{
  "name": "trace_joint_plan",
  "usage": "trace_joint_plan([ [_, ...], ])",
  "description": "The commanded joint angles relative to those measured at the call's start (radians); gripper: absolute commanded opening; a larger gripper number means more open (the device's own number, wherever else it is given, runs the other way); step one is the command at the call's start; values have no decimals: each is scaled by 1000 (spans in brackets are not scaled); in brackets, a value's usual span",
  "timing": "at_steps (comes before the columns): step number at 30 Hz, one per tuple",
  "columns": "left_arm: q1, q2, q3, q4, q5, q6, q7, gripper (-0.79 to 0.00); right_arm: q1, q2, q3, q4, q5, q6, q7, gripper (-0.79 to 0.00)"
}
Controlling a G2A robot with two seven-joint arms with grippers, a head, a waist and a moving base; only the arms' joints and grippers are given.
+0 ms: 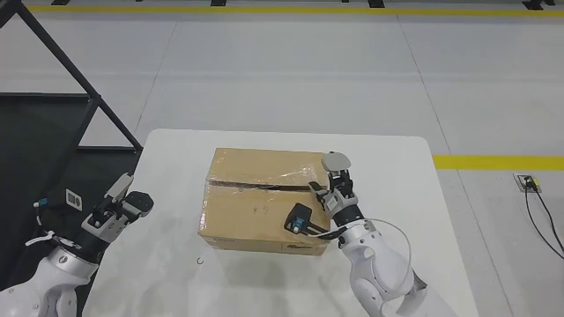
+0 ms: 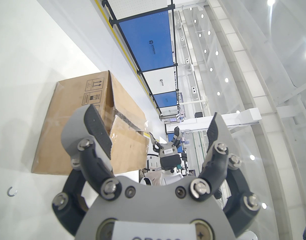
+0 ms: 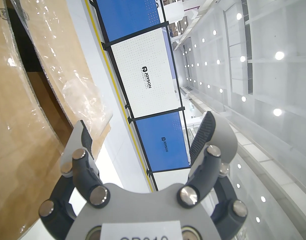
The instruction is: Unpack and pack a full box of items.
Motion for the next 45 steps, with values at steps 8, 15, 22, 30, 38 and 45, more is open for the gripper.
trace_joint_plan([
  [8,0,0,0,0,0,0,0,0,5,-25,-26,17,-86,35,100,0],
  [15,0,0,0,0,0,0,0,0,11,-42,-35,35,-92,21,104,0],
  [22,0,0,0,0,0,0,0,0,21,-59,-34,59,-65,22,108,-529],
  [30,0,0,0,0,0,0,0,0,6,-71,-22,54,-73,15,102,-785],
  [38,0,0,0,0,0,0,0,0,-9,-81,-12,41,-78,1,92,-785],
  [45,0,0,0,0,0,0,0,0,-29,-92,-8,14,-37,15,56,-785],
])
